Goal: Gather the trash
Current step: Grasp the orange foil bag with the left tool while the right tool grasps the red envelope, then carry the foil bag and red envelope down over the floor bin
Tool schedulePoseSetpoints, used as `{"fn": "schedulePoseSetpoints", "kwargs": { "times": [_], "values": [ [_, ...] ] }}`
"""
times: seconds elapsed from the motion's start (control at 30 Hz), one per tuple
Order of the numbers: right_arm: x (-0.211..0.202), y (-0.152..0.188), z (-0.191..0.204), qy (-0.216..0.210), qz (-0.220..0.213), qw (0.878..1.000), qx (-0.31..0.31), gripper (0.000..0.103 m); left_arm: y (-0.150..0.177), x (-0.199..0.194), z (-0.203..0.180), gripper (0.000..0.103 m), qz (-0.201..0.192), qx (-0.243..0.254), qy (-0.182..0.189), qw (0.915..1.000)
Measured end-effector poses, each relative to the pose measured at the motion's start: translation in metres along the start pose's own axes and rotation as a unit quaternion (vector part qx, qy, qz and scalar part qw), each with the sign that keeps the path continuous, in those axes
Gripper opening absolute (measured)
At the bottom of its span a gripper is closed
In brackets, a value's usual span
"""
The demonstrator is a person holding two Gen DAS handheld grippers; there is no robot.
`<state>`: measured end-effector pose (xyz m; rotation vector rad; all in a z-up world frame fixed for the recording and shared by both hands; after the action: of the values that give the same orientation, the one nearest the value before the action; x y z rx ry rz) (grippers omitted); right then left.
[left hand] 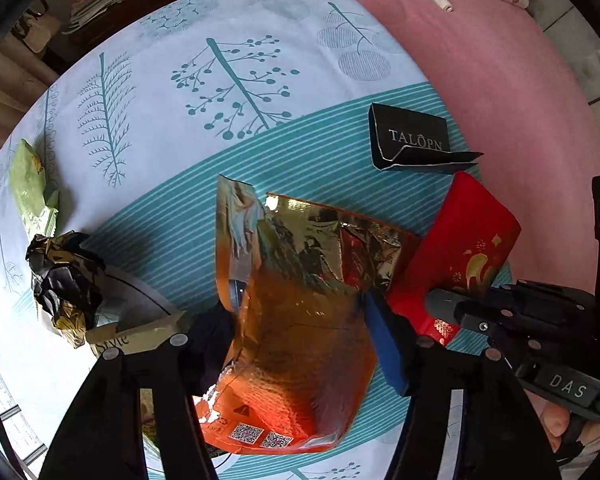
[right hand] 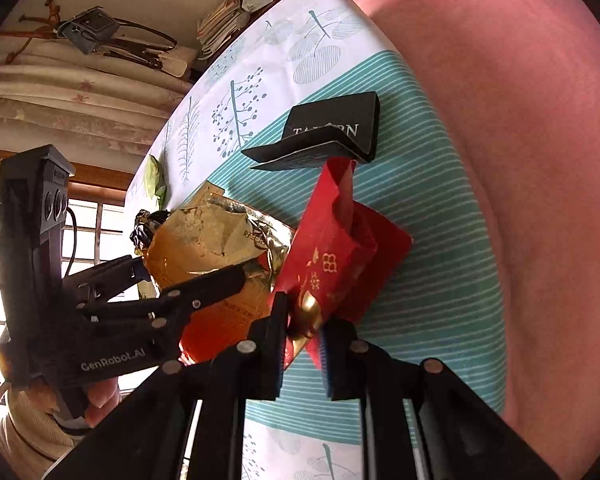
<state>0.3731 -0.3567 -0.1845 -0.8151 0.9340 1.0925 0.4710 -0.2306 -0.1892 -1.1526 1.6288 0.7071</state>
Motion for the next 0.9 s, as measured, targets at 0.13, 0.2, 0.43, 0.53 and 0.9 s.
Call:
{"fn": "schedulePoseSetpoints", "kwargs": {
  "times": [0.13,0.2,0.43,0.53,0.9],
  "values": [
    [0.001,0.002,-0.001,-0.004,0.001,1.000,-0.002,0.013,0.015,0.003,-0.015,0.045,-0.001,-0.004,0.016,0.9999],
    [0.001,0.004,0.001,-0.004,0.002,1.000,-0.006,0.013,0.025,0.007,-0.023,0.024,0.003,-0.014,0.035,0.9993],
    [-0.007,0.020,0.012,-0.001,-0.001,0.999,-0.035,0.011,0.057,-0.006,-0.037,0.016,-0.046,-0.044,0.019,0.9978],
    [-0.017,0.031,0.020,0.005,-0.012,0.998,-0.055,0.009,0.079,-0.021,-0.043,0.015,-0.073,-0.050,0.009,0.9960],
    [-0.062,0.108,0.046,0.011,-0.036,0.995,-0.092,0.009,0.167,-0.099,-0.053,0.015,-0.161,-0.037,-0.027,0.9859]
  ]
}}
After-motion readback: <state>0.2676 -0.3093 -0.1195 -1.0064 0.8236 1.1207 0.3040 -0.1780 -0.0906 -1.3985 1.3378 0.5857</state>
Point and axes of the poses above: each gripper's, at about its wrist camera, not at the fingertips, and x roughly the way its jaws point, z to its left, y to its underside, the point moved 7 cm from there along x, roughly the way its jaws point, and after that the axes turned 15 degrees about y, right-handed, at the moved point
